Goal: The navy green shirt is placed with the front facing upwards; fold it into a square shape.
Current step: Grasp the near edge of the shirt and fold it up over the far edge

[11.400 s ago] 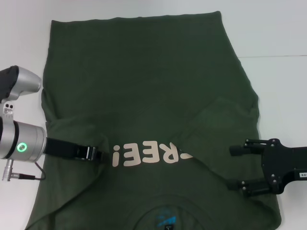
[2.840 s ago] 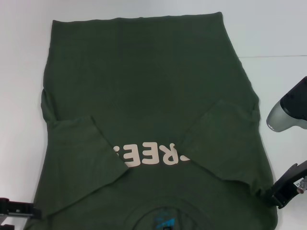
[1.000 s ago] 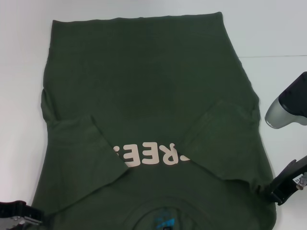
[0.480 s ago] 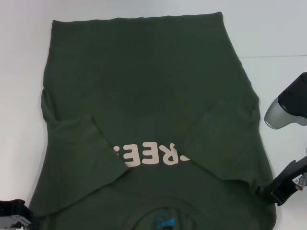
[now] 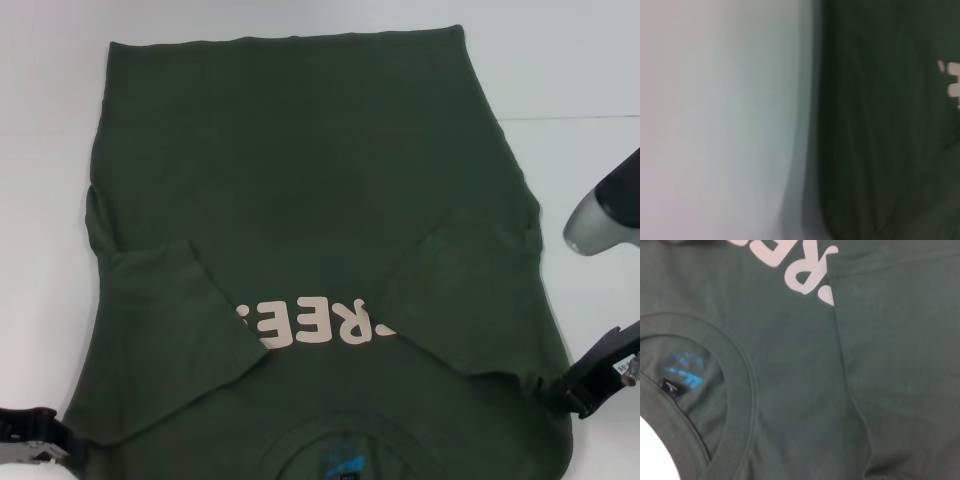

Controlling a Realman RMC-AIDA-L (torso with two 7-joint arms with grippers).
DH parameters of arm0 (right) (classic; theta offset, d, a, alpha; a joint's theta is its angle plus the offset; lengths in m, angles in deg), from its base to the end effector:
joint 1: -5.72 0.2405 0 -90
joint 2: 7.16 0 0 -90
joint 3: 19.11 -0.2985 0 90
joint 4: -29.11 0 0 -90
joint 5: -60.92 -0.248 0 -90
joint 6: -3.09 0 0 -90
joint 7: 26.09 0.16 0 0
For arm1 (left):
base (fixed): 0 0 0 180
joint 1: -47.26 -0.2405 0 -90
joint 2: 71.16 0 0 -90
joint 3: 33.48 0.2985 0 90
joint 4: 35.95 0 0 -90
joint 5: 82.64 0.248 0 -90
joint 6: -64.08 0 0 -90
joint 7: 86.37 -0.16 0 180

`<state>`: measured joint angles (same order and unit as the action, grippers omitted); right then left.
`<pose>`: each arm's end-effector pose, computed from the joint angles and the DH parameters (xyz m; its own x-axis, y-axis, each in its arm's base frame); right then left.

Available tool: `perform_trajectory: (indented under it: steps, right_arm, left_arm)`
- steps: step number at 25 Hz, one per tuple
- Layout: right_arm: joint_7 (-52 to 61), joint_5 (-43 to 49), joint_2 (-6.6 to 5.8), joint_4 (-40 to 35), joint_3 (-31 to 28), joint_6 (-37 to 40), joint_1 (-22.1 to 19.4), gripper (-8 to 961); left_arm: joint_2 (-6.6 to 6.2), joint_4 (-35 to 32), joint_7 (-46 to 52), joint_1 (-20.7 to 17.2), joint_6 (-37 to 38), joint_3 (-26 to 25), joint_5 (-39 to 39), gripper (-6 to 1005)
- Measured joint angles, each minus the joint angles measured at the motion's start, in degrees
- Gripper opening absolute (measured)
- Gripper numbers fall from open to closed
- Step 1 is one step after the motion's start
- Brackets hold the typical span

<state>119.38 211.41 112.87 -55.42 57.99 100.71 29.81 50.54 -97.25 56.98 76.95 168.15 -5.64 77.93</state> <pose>0.2568 0.3609 -0.0133 0.6225 -0.7421 0.2484 -0.6256 -0.6627 -0.4117 -0.3756 0.3275 0.0280 0.0232 0.9965 0.0798 0.9826 -0.0080 -0.1855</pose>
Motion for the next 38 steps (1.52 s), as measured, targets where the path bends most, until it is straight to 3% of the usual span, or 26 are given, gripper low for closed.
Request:
perform_trajectory:
  steps: [7,13,21,26,30,38]
  right_arm:
    - [-5.44,-5.16,-0.12,1.92,-9.22,0.29,-0.69,47]
    - [-17.69,-14.07,-0.08,8.02,-21.01,0.05,-3.47,47]
    - [-43.54,-30.12,-0.3,24.66,-35.61,0.88,-8.86,48]
    - [-60.63,-31.01,-0.63,36.16,-45.44,3.29,-9.32,48]
    - [-69.78,-30.9,-1.09,42.37,-49.44,4.34,-9.93,48]
    - [-78.53,-30.93,-0.94,45.39,-55.93,7.51,-12.67,48]
  left_arm:
    - [-0.66,2.92,-10.21,0.11,-0.28,-3.54,-2.8,30]
    - [-1.9,7.2,-23.75,0.19,-0.29,-11.97,-5.84,30]
    - [-2.93,13.69,-37.33,-0.02,-2.24,-18.13,-6.76,31]
    - [-2.95,17.36,-46.58,-0.48,-3.09,-19.18,-8.69,30]
    - [-2.66,20.0,-52.87,-1.23,-4.06,-19.39,-10.13,30]
    - [-3.15,20.12,-64.2,-3.53,-2.28,-24.93,-11.01,31]
